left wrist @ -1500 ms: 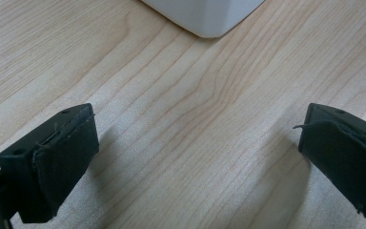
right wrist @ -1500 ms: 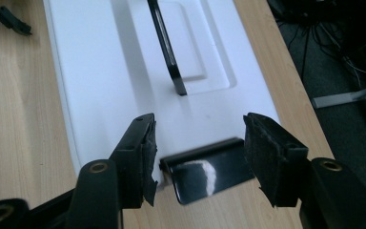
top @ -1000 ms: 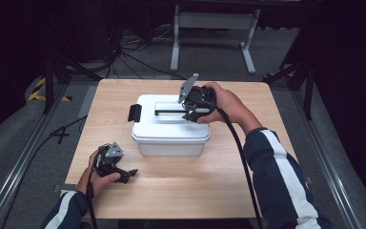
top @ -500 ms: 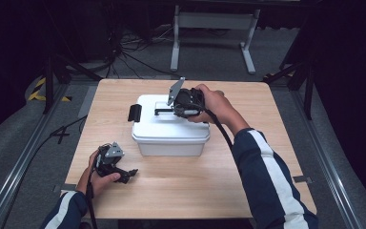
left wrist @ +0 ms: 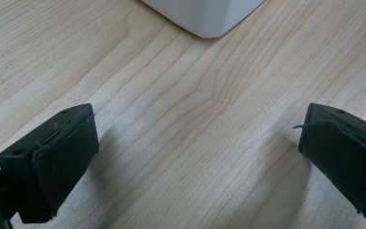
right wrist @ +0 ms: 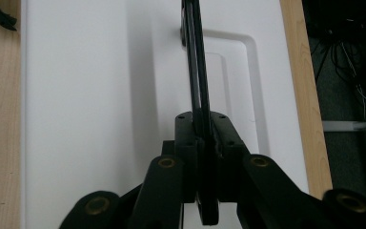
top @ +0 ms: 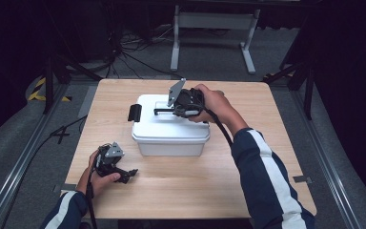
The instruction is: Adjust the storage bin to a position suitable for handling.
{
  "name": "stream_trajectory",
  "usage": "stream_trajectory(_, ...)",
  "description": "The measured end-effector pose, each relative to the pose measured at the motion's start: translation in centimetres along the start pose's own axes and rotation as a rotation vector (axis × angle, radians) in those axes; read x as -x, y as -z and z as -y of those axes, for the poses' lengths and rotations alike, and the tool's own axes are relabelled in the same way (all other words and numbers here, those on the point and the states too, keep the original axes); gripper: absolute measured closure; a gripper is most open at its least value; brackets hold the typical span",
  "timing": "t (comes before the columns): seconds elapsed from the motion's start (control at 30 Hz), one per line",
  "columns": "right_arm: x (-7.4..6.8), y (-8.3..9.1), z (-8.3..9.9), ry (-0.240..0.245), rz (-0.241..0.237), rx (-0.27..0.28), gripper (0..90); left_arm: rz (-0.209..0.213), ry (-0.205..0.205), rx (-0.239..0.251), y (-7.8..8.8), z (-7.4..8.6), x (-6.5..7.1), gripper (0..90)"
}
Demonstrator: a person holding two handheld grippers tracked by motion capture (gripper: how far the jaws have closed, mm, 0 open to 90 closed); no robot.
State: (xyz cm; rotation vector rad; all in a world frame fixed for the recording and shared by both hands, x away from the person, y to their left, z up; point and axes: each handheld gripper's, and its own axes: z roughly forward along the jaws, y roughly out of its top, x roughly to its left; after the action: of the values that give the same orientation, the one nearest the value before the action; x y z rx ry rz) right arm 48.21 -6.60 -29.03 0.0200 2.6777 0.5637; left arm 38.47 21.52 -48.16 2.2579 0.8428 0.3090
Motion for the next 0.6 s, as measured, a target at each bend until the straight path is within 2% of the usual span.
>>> stream_trajectory(0.1, 0.1, 0.0, 0.0, 0.014, 0.002, 0.006, 84.1, 0.000, 0.000, 0.000, 0.0, 0.0, 0.0, 0.2)
stream_trajectory(0.33, 0.3, 0.6, 0.0, 0.013, 0.016, 0.018, 84.7, 0.000, 0.000, 0.000, 0.0, 0.0, 0.0, 0.2)
stream_trajectory(0.37, 0.4, 0.7, 0.0, 0.026, 0.017, 0.024, 84.8, 0.000, 0.000, 0.000, 0.0, 0.0, 0.0, 0.2)
stream_trajectory(0.4, 0.3, 1.0, 0.0, 0.014, 0.022, 0.019, 84.8, 0.000, 0.000, 0.000, 0.0, 0.0, 0.0, 0.2)
stream_trajectory(0.6, 0.6, 1.6, 0.1, 0.025, 0.023, 0.050, 84.8, 0.000, 0.000, 0.000, 0.0, 0.0, 0.0, 0.2)
